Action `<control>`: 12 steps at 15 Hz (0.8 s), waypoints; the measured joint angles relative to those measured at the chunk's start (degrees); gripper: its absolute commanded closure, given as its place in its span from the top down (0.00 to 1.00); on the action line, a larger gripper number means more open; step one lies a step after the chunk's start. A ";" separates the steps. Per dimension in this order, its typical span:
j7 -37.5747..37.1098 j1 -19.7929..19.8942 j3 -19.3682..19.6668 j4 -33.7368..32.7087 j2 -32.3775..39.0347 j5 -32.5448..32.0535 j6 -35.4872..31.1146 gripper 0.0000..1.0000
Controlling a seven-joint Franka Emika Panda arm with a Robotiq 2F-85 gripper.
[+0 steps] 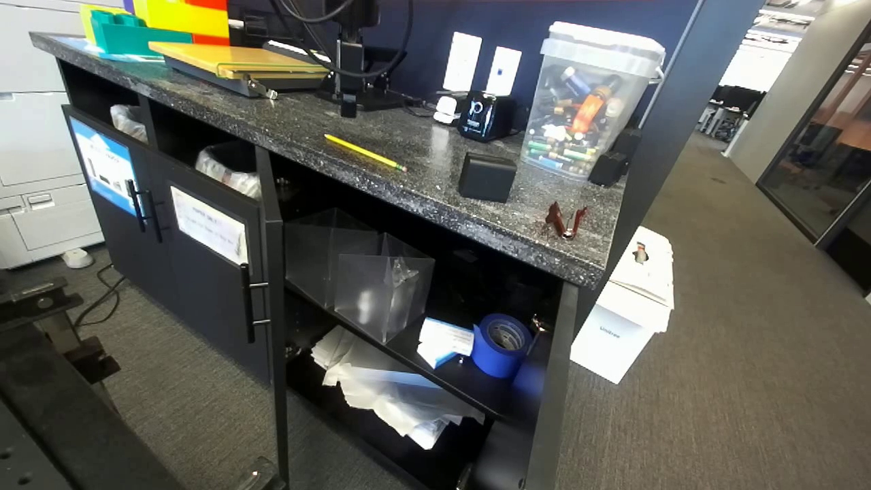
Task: Move the pencil to the left
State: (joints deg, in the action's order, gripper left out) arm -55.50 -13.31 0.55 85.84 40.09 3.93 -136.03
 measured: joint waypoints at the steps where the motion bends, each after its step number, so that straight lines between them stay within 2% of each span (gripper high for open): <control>1: -0.85 -0.19 0.50 -2.84 2.41 -0.01 0.26 1.00; 5: -3.71 -0.43 2.44 -13.77 11.02 -0.17 3.65 1.00; 11: -11.54 -0.88 4.52 -27.58 20.66 -1.35 14.74 1.00; 12: -12.83 -0.94 4.60 -29.60 21.51 -1.68 16.86 0.75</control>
State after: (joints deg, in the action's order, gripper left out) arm -68.33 -14.25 5.15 56.24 61.60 2.24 -119.17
